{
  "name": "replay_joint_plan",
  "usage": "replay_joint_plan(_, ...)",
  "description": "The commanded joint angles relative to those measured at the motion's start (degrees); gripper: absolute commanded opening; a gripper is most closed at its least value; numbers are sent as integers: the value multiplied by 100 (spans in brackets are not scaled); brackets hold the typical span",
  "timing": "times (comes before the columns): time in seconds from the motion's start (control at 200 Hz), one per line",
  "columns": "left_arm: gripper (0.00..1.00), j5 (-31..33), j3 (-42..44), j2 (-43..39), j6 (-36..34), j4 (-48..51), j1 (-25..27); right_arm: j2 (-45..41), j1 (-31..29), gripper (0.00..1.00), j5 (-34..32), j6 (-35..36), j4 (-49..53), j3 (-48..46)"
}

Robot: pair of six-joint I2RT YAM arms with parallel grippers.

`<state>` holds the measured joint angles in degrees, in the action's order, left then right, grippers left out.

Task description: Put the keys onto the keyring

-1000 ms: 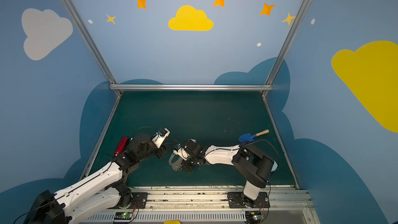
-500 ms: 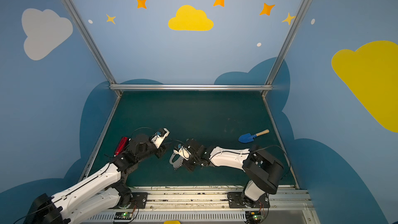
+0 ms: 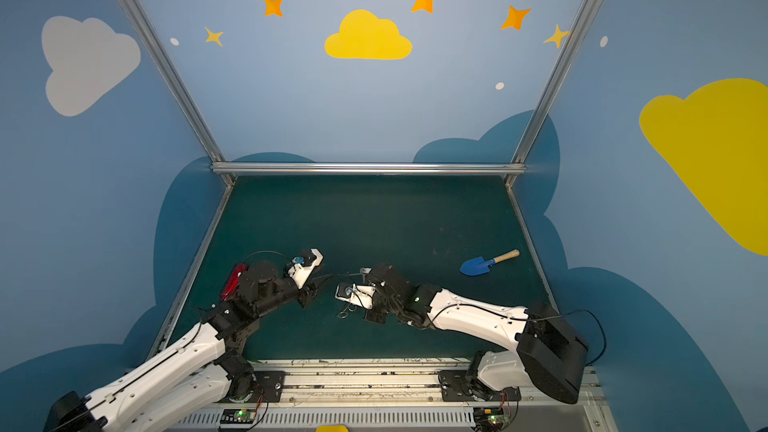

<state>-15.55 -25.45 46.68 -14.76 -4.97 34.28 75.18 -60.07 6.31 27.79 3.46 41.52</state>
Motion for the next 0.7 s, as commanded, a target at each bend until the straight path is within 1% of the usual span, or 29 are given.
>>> replay_joint_plan(0.0,42,-493,18,-36,-52,-127,39,-257,24,0,-308,675,-214,-89)
replay_joint_plan(0.185,39,-771,-24,64,-166,-145,268,-521,41,0,-471,1524,-255,-136)
replay_joint_plan(0.31,37,-677,-145,243,-451,-79,537,-633,50,0,-534,1836,-147,-68)
replay_joint_plan(0.421,33,-501,-250,406,-732,-103,729,-714,57,0,-582,1848,-16,46)
replay_joint_plan(0.501,32,-497,-308,506,-890,-148,785,-754,87,0,-559,1780,146,162)
replay_joint_plan(0.591,32,-511,-355,577,-1016,-203,830,-788,185,0,-298,1650,414,313)
replay_joint_plan(0.696,33,-476,-390,635,-1161,-208,880,-853,364,0,220,1449,721,459)
